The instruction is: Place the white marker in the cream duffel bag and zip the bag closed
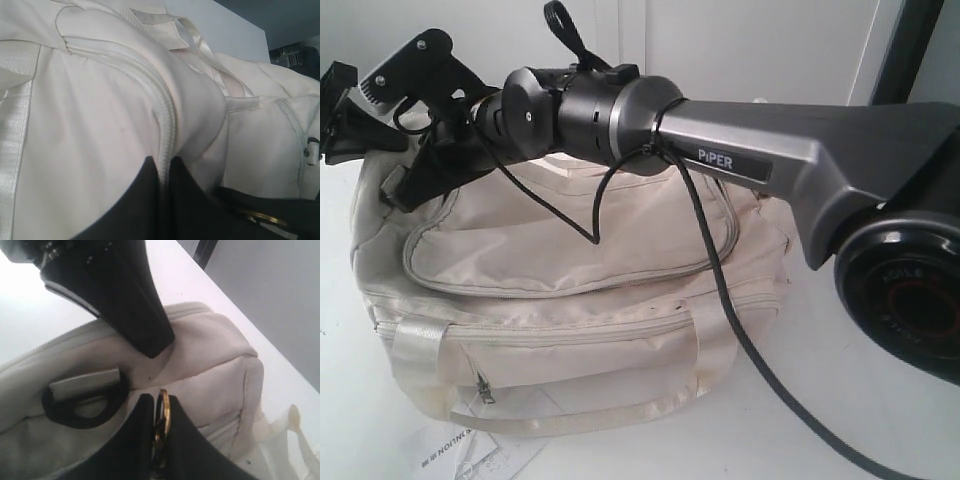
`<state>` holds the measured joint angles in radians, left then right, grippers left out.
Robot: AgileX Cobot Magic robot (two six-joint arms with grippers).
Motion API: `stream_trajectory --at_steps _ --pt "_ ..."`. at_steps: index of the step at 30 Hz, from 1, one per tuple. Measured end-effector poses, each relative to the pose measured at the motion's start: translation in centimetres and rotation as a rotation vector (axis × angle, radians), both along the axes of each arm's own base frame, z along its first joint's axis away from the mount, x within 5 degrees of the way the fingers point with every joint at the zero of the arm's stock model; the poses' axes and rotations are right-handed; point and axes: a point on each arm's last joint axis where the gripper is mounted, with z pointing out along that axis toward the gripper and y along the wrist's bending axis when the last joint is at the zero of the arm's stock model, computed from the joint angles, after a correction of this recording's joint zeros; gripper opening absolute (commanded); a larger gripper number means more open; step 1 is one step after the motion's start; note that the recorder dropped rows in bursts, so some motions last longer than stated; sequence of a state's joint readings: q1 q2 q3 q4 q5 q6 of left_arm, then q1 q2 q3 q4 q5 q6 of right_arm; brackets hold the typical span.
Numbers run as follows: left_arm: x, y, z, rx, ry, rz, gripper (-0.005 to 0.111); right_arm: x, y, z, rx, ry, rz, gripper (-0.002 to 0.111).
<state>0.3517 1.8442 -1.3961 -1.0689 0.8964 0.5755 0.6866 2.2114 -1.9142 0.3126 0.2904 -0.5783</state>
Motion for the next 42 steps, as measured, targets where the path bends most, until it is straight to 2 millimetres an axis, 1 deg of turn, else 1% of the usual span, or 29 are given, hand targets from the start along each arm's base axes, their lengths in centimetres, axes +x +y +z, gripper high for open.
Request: stream_trajectory --at_steps 3,7,17,22,23,24,26,28,30,31,32,37,40,42 --pt "-0.3 0.9 0.0 -0.010 0.003 0.015 0.000 -0.2 0.1 0.2 0.051 0.057 -0.010 0.000" --pt "-0.5 1.3 0.1 -0.026 0.009 0.006 0.000 -0.6 0.1 1.0 0.070 0.086 -0.003 0.000" --pt "-0.6 1.2 0.1 -0.030 0.008 -0.007 0.000 -1.3 -0.2 2.4 0.074 0.098 0.027 0.000" --pt "-0.6 1.2 0.1 -0.030 0.008 -0.008 0.001 -1.4 -0.4 2.4 0.020 0.073 0.075 0.000" --pt "-0.6 1.2 0.1 -0.031 0.008 -0.009 0.005 -1.4 -0.4 2.4 0.007 0.063 0.086 0.000" --pt "-0.7 1.2 0.1 -0.030 0.010 -0.012 0.012 -1.5 -0.4 2.3 -0.003 0.057 0.095 0.000" --pt "-0.7 1.2 0.1 -0.023 0.013 -0.016 0.030 -1.5 -0.4 2.3 -0.018 0.042 0.109 0.000" --pt "-0.7 1.3 0.0 -0.014 0.015 -0.015 0.055 -1.5 -0.4 2.3 -0.025 0.040 0.116 0.000" --pt "-0.5 1.5 -0.1 0.005 0.007 0.014 0.073 -1.6 -0.4 2.2 -0.030 0.047 0.122 0.000" --pt "-0.4 1.7 -0.1 0.015 0.001 0.033 0.079 -1.6 -0.4 2.2 -0.034 0.049 0.125 0.000" --pt "-0.3 1.9 -0.1 0.026 -0.004 0.051 0.081 -1.7 -0.4 2.3 -0.034 0.053 0.128 0.000" --pt "0.0 2.5 -0.2 0.053 -0.019 0.104 0.081 -1.8 -0.4 2.3 -0.034 0.060 0.133 0.000" --pt "0.2 2.5 -0.1 0.052 -0.028 0.122 0.081 -1.8 -0.4 2.3 -0.033 0.063 0.133 0.000" --pt "0.3 2.1 -0.1 0.053 -0.032 0.118 0.081 -1.8 -0.4 2.3 -0.033 0.063 0.133 0.000"
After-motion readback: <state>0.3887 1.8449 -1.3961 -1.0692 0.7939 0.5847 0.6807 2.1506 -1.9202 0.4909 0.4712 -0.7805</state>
